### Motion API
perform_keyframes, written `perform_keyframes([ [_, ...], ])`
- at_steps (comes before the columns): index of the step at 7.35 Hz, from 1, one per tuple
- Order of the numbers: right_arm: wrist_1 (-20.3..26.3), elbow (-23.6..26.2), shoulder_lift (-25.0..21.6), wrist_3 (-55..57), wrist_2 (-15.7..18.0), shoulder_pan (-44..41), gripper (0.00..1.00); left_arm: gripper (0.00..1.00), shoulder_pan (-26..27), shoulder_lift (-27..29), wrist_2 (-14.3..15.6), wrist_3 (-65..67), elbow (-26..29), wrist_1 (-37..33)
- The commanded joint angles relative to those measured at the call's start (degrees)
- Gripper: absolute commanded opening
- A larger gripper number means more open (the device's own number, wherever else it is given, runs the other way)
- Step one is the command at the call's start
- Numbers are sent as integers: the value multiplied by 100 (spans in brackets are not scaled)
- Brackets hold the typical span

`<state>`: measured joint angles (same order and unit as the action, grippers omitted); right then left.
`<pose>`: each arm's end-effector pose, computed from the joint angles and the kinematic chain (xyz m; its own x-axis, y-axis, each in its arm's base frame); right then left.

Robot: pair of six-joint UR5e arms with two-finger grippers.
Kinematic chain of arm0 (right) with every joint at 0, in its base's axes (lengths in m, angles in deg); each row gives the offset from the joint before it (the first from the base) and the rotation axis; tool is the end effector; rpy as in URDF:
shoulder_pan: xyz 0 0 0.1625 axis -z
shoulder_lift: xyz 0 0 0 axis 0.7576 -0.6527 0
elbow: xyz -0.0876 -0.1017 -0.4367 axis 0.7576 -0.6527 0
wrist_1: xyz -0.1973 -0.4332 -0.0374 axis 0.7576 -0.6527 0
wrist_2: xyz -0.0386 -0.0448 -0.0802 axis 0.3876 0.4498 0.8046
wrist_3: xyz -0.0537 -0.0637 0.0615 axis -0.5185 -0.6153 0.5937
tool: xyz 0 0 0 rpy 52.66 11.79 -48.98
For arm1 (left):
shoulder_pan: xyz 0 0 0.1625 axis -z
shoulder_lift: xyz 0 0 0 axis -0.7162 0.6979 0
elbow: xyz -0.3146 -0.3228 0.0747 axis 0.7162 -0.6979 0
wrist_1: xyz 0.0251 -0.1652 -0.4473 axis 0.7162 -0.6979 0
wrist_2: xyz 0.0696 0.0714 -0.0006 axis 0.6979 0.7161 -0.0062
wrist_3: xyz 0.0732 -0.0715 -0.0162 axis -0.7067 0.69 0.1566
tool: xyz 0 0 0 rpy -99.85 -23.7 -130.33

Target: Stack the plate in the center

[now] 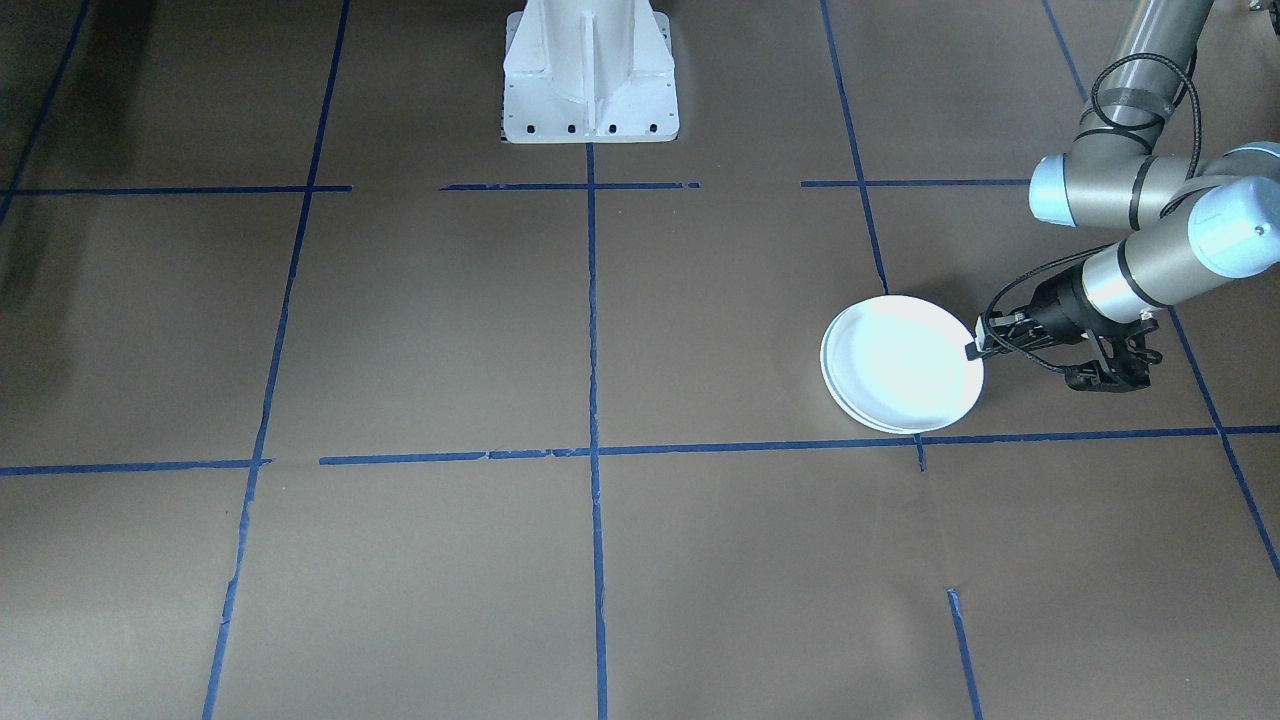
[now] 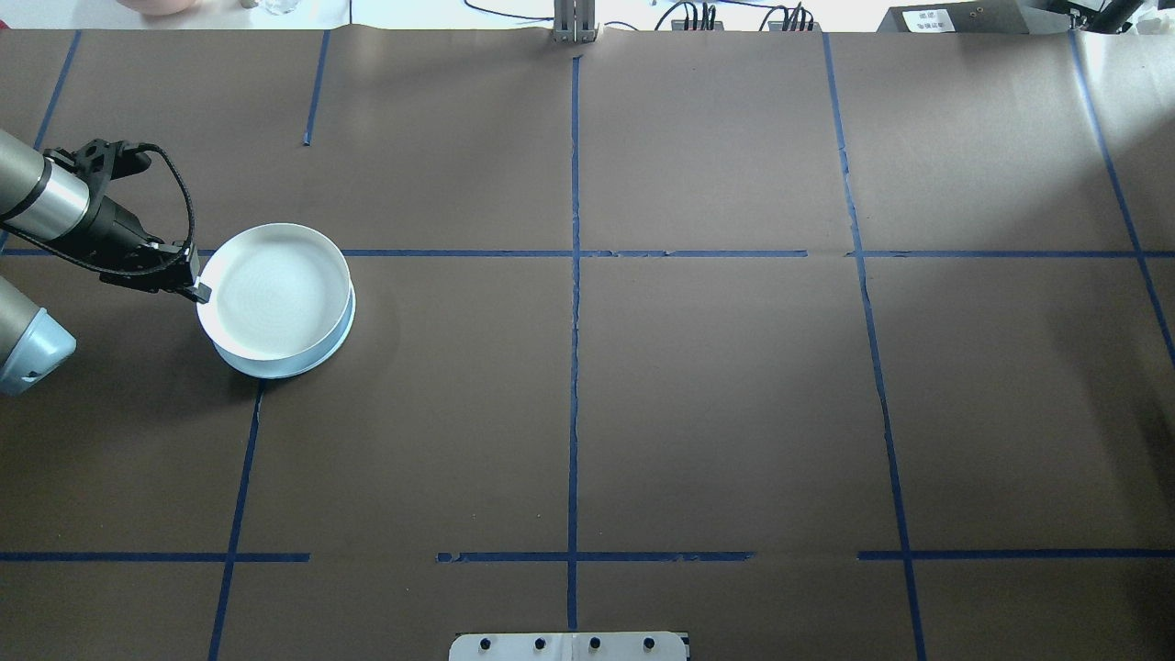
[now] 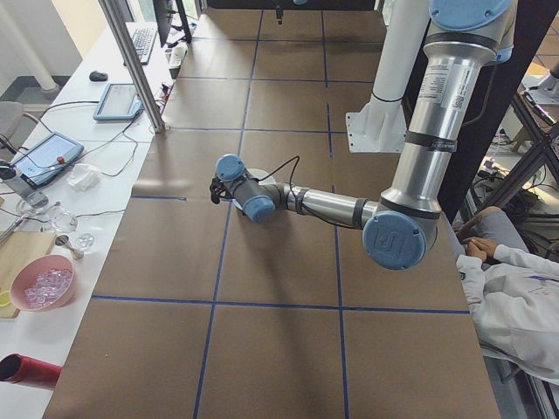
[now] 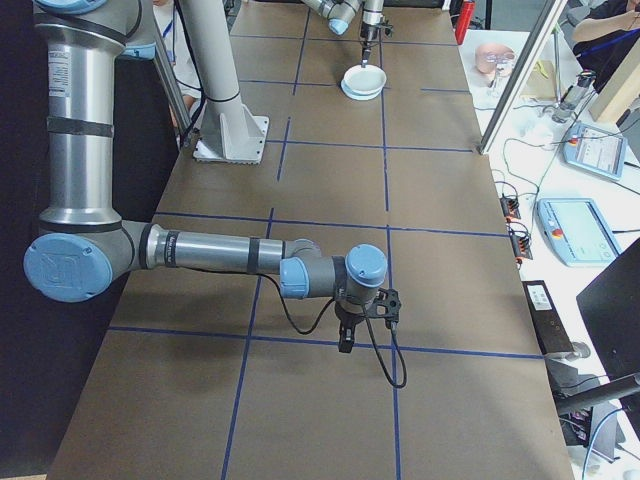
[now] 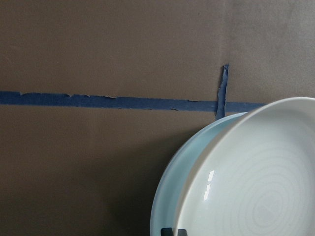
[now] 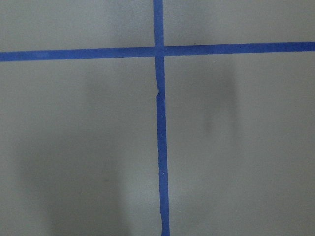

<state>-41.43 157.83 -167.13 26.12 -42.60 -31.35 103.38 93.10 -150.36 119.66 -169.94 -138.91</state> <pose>-0.0230 -0.5301 0.7268 0.7446 0.0505 0.6656 0.0113 0.9960 -0.0882 0.3157 -0.5960 0.5434 0.4644 -0.0360 -0.8849 -0.0391 0.9974 -0.0611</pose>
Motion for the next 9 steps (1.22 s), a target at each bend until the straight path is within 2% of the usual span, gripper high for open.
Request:
perform_keyframes([
  [1, 0, 5, 0, 0, 0, -8, 100, 84, -7, -11, 3, -6, 0, 0],
  [4, 0, -4, 0, 0, 0, 0, 100, 85, 98, -177, 55, -564, 18, 70],
  [5, 0, -4, 0, 0, 0, 0, 100, 85, 455, -326, 64, -1203, 27, 305],
  [6, 0, -4, 0, 0, 0, 0, 100, 100, 920, -510, 64, -2010, 27, 656],
  [8, 0, -4, 0, 0, 0, 0, 100, 100, 1764, -539, 73, -3181, 262, 1473],
  [9, 0, 5, 0, 0, 0, 0, 100, 100, 2325, -530, 308, -4057, 455, 1833],
])
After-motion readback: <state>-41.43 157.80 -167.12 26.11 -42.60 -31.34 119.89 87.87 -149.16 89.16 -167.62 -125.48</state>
